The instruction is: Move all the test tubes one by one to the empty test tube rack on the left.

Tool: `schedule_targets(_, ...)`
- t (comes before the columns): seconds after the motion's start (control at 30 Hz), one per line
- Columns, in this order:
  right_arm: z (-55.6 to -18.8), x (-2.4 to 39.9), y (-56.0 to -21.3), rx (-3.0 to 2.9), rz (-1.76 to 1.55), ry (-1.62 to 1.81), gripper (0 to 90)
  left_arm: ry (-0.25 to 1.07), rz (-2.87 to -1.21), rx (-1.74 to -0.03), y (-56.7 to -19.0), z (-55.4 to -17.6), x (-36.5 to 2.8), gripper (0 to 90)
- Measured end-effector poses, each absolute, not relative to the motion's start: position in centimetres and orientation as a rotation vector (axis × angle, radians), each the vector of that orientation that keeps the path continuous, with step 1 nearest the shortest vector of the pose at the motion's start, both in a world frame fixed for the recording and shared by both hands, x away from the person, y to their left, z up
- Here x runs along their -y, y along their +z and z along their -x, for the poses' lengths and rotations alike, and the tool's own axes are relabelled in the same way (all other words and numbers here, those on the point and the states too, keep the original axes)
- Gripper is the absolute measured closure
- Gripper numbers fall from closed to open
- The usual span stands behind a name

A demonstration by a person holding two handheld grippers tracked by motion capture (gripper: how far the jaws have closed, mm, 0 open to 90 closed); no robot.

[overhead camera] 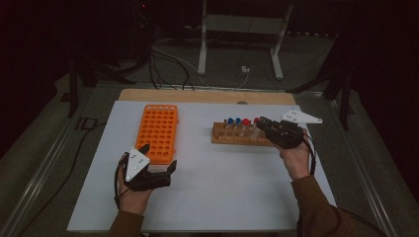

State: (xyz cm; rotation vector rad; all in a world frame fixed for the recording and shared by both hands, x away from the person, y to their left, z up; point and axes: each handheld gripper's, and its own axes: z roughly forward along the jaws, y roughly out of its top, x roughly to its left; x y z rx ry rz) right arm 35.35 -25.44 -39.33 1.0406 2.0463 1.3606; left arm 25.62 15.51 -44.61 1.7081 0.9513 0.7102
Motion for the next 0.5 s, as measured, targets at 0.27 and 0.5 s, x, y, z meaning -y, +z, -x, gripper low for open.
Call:
schedule_targets(0.27, -35.0, 23.5, -39.4, -2.088, -0.991, 1.389, 76.5, 0.688, -1.731, -0.888, -43.7, -27.9, -11.9, 0.8)
schedule_targets(0.5, -34.6, 21.3, -39.6, -2.138, -0.942, 1.408, 76.5, 0.66, -1.745, -0.857, -43.9, -29.7, -9.2, 0.8)
